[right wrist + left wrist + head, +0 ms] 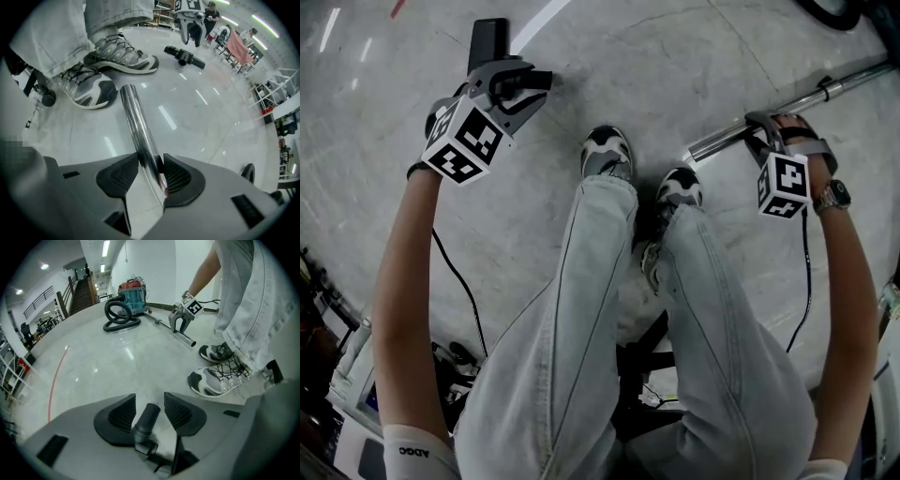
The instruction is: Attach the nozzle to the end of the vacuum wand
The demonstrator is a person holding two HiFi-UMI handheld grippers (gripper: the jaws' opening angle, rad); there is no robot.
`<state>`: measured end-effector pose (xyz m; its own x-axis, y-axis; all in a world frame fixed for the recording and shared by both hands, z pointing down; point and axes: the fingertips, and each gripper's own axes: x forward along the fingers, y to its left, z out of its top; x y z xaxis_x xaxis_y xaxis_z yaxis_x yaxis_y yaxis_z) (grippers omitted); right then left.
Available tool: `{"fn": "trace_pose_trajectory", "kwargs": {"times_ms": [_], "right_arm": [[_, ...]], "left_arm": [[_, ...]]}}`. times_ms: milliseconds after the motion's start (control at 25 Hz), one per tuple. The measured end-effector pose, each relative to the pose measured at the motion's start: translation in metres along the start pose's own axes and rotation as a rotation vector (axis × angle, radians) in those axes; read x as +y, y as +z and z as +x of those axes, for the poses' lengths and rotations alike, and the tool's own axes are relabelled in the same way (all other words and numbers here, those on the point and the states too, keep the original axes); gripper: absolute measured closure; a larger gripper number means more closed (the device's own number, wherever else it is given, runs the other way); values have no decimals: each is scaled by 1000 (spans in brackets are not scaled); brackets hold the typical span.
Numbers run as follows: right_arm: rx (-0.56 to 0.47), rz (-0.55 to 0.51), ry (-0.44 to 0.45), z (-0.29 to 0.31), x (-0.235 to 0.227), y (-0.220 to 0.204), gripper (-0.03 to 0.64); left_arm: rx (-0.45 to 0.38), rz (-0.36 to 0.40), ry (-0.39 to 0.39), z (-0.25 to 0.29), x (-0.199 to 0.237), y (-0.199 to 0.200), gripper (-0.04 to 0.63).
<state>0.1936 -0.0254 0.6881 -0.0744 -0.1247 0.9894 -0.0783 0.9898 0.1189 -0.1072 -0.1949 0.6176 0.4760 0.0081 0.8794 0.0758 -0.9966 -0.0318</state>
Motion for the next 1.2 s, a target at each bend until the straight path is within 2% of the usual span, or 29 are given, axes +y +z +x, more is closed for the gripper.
{"fn": "trace_pose_trajectory", "kwargs": {"times_ms": [80,160,320,480,800,960,1200], "right_arm": [[-12,13,-20,1,-16,10,446],[-25,27,-35,2,-28,21,447],[-49,50,-55,2,-50,38,449],[-69,75,-91,0,-73,52,449],[-99,85,-116,-7,-100,72,454],[-103,93,-122,-9,-104,74,454],[-123,111,-147,-18,-113,80,454]], "left_arm": [[29,0,-7,9,3,-11,420],[85,34,-19,17,4,-24,420],[213,142,-46,25,7,-50,420],[337,287,-73,34,4,-71,420],[386,369,-43,51,8,-80,413],[418,360,-34,55,11,-89,408],[380,326,-10,46,6,-88,408]]}}
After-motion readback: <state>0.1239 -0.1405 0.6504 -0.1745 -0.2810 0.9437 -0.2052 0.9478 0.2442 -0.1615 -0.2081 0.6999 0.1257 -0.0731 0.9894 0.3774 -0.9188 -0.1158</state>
